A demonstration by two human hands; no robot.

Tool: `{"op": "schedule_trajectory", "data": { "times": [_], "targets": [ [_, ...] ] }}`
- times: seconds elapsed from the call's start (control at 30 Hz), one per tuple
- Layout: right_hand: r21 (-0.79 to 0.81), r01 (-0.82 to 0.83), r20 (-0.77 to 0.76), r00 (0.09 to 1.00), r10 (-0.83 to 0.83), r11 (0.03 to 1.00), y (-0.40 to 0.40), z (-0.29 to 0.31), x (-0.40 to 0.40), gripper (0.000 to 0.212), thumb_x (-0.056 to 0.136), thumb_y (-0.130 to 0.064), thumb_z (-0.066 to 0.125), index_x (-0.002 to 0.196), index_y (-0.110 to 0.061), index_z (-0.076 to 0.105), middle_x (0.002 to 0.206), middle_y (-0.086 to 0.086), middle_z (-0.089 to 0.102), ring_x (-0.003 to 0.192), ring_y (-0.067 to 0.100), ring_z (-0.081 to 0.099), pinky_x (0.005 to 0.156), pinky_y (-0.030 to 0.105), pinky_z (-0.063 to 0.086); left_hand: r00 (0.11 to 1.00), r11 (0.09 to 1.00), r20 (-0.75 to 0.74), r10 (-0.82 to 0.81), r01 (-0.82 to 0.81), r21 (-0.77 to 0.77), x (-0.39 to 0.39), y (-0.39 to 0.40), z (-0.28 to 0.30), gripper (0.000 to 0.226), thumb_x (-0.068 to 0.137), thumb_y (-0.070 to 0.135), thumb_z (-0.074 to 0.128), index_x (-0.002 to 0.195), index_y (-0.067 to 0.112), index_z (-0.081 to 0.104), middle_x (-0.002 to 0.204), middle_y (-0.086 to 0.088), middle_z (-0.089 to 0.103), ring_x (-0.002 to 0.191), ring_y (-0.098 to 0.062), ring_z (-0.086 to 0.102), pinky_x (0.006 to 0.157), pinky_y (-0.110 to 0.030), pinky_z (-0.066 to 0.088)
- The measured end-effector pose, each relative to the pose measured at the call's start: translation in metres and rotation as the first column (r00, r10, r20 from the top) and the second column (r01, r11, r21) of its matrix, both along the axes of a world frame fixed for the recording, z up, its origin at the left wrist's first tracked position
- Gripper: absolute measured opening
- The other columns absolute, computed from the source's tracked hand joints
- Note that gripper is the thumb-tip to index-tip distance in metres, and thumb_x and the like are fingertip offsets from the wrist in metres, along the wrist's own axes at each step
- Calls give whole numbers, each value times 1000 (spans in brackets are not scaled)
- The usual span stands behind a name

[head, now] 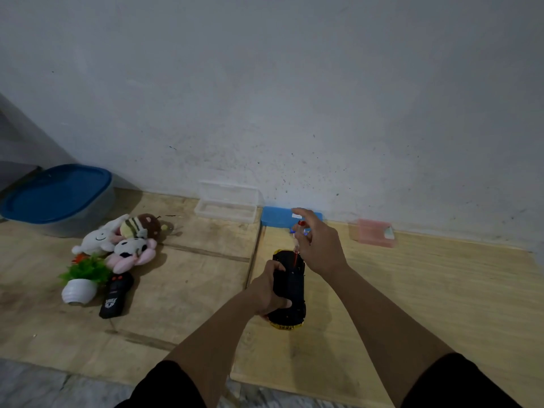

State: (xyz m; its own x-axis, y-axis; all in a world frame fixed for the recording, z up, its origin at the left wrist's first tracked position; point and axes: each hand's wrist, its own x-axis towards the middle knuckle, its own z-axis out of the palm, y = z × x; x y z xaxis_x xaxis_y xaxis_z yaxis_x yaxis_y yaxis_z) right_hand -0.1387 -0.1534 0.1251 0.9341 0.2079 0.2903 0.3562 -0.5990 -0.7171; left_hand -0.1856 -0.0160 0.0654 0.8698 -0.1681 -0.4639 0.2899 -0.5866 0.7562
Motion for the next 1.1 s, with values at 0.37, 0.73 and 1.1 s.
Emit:
{"op": "schedule_trajectory", "data": {
  "times": [0.37, 0.73, 1.1],
  "targets": [
    [-10, 36, 16, 999, -36, 999, -1, 1, 2, 40, 89, -13, 57, 128, -20, 52, 107, 2, 65, 89, 15, 59, 80, 29, 48, 1000, 1000, 20, 6, -5, -24, 1, 4, -1, 64, 74, 6, 73, 119, 18, 29, 123, -13, 47, 108, -32, 53, 86, -52, 52],
    [56, -9, 18, 1000, 8, 998, 1, 2, 4, 34, 91, -9, 54, 124, -16, 56, 92, -3, 63, 85, 7, 57, 79, 20, 46, 1000, 1000, 9, -1, 1, -9, 4, 2, 1, 62, 76, 7, 72, 119, 21, 29, 119, -9, 48, 103, -29, 55, 82, -50, 54],
    [57, -40, -17, 999, 41, 998, 2, 2, 7, 41, 87, -9, 59, 126, -23, 55, 95, -4, 62, 85, 8, 59, 75, 10, 46, 1000, 1000, -15, -7, 6, -28, 4, 0, 3, 66, 77, 9, 71, 123, 24, 27, 123, -8, 46, 104, -29, 55, 74, -47, 57]
  ]
}}
